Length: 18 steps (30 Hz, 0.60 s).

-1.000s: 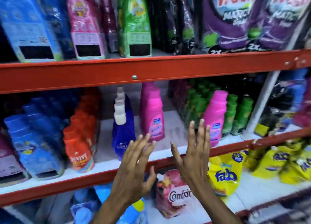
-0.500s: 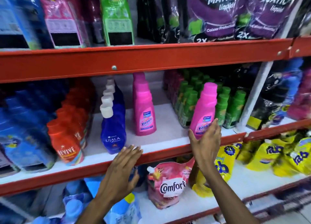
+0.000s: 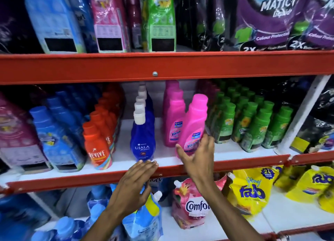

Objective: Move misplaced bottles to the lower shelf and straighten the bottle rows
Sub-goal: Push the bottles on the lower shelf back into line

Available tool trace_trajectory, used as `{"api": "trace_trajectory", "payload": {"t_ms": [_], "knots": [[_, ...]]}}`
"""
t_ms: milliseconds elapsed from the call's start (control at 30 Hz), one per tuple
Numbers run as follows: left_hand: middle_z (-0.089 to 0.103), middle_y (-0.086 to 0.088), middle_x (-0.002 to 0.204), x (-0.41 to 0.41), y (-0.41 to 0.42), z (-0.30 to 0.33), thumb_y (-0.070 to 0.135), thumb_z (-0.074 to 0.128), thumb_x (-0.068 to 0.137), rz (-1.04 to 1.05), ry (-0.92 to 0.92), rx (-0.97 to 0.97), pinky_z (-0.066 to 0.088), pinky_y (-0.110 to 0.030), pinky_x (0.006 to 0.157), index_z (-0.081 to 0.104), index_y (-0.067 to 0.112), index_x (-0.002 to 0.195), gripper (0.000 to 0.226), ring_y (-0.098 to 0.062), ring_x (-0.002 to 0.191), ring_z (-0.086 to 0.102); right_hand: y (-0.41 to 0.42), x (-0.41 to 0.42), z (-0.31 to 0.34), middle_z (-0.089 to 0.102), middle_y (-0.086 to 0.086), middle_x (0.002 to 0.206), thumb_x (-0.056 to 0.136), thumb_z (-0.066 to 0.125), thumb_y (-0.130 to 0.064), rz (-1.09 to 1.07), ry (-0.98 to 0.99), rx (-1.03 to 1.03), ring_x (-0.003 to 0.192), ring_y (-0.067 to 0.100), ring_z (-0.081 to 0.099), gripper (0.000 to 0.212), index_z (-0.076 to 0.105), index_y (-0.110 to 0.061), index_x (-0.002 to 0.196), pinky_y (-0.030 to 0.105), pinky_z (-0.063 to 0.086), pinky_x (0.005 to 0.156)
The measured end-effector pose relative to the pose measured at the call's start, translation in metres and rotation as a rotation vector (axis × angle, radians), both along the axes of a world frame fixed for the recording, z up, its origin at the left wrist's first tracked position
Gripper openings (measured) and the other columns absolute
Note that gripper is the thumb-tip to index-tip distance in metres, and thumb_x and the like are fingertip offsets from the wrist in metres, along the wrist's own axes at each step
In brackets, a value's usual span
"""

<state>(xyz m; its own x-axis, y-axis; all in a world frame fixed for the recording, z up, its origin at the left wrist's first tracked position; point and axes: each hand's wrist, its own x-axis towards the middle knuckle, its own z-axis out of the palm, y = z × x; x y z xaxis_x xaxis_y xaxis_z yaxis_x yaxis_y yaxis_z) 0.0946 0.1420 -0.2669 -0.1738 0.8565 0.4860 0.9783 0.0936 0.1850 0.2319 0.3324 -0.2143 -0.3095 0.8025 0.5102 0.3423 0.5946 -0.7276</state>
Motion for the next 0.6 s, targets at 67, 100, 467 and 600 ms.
{"api": "trace_trajectory", "payload": {"t_ms": [67, 100, 467, 600], "knots": [[0.056, 0.009, 0.145, 0.000, -0.003, -0.001, 0.021, 0.053, 0.085, 0.007, 0.011, 0.006, 0.020, -0.023, 0.126, 0.053, 0.018, 0.144, 0.059, -0.007, 0.137, 0.045, -0.007, -0.006, -0.002, 0.047, 0.012, 0.114, 0.072, 0.082, -0.049, -0.001, -0.009, -0.013, 0.109, 0.031, 0.049, 0.079, 0.044, -0.001, 0.123, 0.044, 0.050, 0.092], [0.058, 0.008, 0.144, 0.002, 0.000, -0.002, 0.021, 0.053, 0.085, 0.005, 0.012, 0.013, 0.020, -0.023, 0.126, 0.053, 0.019, 0.144, 0.059, -0.007, 0.136, 0.046, -0.009, -0.005, -0.003, 0.047, 0.011, 0.112, 0.071, 0.083, -0.047, -0.002, -0.003, -0.024, 0.107, 0.031, 0.050, 0.078, 0.045, -0.002, 0.121, 0.044, 0.051, 0.091], [0.062, 0.003, 0.140, -0.010, -0.012, -0.007, 0.018, 0.056, 0.084, 0.006, -0.022, 0.103, 0.025, -0.026, 0.124, 0.053, 0.017, 0.143, 0.060, -0.011, 0.131, 0.051, -0.027, -0.038, 0.002, 0.048, 0.014, 0.117, 0.070, 0.083, -0.049, 0.004, -0.058, -0.018, 0.110, 0.033, 0.050, 0.082, 0.042, -0.006, 0.127, 0.048, 0.052, 0.092], [0.058, 0.004, 0.146, -0.012, -0.013, -0.007, 0.017, 0.059, 0.084, -0.027, 0.026, 0.120, 0.026, -0.027, 0.124, 0.052, 0.016, 0.144, 0.061, -0.012, 0.134, 0.051, -0.030, -0.036, -0.001, 0.046, 0.015, 0.127, 0.071, 0.083, -0.051, -0.007, -0.075, -0.031, 0.121, 0.035, 0.046, 0.097, 0.035, -0.005, 0.141, 0.047, 0.049, 0.098]]}}
